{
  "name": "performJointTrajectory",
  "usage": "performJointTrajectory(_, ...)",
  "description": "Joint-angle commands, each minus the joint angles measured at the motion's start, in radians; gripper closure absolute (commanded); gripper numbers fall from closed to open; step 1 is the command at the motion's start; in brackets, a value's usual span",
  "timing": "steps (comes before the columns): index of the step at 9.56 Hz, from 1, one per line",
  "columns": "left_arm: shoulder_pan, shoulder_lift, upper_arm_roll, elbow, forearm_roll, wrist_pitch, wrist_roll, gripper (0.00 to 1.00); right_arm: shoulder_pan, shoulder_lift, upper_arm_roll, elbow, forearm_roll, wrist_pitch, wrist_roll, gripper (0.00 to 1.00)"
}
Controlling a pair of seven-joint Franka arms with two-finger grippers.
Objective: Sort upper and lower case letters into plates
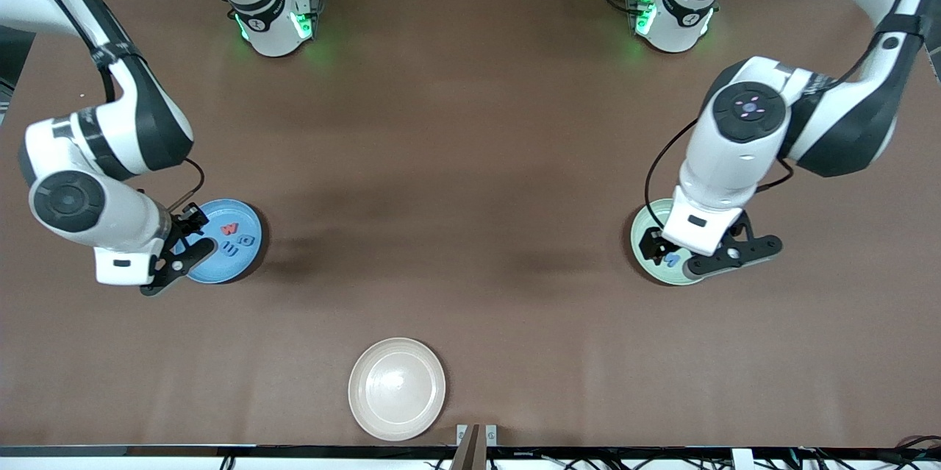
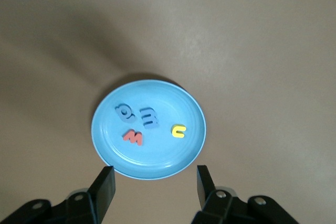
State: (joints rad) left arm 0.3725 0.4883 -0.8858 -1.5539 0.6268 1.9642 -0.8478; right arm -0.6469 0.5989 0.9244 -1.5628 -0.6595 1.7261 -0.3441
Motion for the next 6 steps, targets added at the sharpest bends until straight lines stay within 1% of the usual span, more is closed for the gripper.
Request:
performJointTrajectory(1,-0.036,-0.077,0.098,0.048,-0.152,-0.021,0.186,0.0,-0.007,-0.045,-0.004,0.052,0.093,-0.017,-0.044,0.28)
performJointTrajectory(2,-0.123,-0.14,0.254,0.054,-0.305,-0.021,0.32,0.0,-0.005,-0.112,-0.021,0.05,0.159,-0.008,-0.08,0.28)
performJointTrajectory(3,-0.2,-0.207,0.422,0.063,-0.461,-0.021,0.461,0.0,-0.007,-0.148,-0.036,0.05,0.214,-0.01,-0.098,0.28)
performJointTrajectory(4,-0.237,-0.253,0.538,0.063,-0.563,-0.037,0.592,0.0,-0.007,-0.199,-0.05,0.05,0.263,-0.011,-0.099,0.22)
performJointTrajectory(5,-0.269,-0.278,0.618,0.063,-0.611,-0.079,0.692,0.0,-0.011,-0.25,-0.088,0.044,0.352,-0.011,-0.099,0.06)
performJointTrajectory(6,-0.297,-0.306,0.684,0.063,-0.616,-0.115,0.749,0.0,-0.034,-0.299,-0.116,0.038,0.447,-0.017,-0.101,0.0)
